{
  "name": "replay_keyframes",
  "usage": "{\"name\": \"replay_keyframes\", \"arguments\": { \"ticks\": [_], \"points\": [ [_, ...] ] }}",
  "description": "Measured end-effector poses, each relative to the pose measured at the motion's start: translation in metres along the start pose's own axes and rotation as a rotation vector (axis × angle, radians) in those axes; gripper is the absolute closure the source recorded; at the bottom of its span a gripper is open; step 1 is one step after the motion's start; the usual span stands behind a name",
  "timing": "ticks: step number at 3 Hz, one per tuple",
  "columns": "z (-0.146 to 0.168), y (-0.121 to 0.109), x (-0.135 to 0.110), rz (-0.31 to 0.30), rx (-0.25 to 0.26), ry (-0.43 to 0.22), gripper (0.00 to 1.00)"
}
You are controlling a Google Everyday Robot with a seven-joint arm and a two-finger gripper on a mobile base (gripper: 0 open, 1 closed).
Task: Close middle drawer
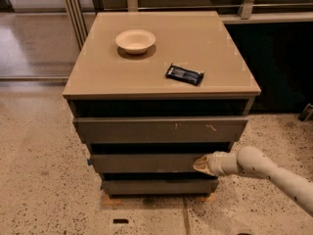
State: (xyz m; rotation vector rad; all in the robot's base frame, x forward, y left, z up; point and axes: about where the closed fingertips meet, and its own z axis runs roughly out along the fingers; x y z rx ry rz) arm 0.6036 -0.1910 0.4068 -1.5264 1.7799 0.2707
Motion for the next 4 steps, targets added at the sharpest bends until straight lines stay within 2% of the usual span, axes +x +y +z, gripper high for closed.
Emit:
{"name": "replay_keyframes", "arguments": {
  "ticks": [1, 2, 4],
  "points": [
    [0.000, 0.003, -0.001, 0.005, -0.012, -0.002, 1.00],
    [-0.011, 0.023, -0.009, 0.033, -0.085, -0.002, 1.00],
    [-0.053, 0.092, -0.030, 0.147, -0.320, -0.009, 1.00]
  ]
}}
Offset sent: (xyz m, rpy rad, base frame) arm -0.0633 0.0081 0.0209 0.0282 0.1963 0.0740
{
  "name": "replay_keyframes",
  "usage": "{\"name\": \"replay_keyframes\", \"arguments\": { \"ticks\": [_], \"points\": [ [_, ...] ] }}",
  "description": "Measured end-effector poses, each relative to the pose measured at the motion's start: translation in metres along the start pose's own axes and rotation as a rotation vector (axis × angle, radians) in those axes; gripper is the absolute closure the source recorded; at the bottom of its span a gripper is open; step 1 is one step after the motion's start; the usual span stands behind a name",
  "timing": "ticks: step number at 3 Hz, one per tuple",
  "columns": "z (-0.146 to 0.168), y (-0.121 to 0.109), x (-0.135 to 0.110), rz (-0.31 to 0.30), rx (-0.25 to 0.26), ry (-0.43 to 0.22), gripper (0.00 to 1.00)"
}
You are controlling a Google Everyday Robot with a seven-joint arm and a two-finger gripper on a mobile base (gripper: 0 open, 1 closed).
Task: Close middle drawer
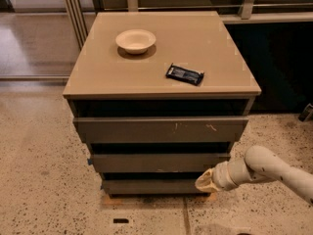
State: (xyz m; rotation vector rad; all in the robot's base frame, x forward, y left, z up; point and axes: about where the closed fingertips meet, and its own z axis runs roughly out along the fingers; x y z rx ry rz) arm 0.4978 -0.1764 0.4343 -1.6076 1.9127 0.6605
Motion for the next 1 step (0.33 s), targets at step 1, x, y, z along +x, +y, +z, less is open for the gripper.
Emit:
{"name": "replay_keyframes", "arguments": {
  "ticks": [1],
  "points": [
    [-0.0005, 0.0088, -0.0013, 0.008, -0.029, -0.001, 0.86]
  ]
}}
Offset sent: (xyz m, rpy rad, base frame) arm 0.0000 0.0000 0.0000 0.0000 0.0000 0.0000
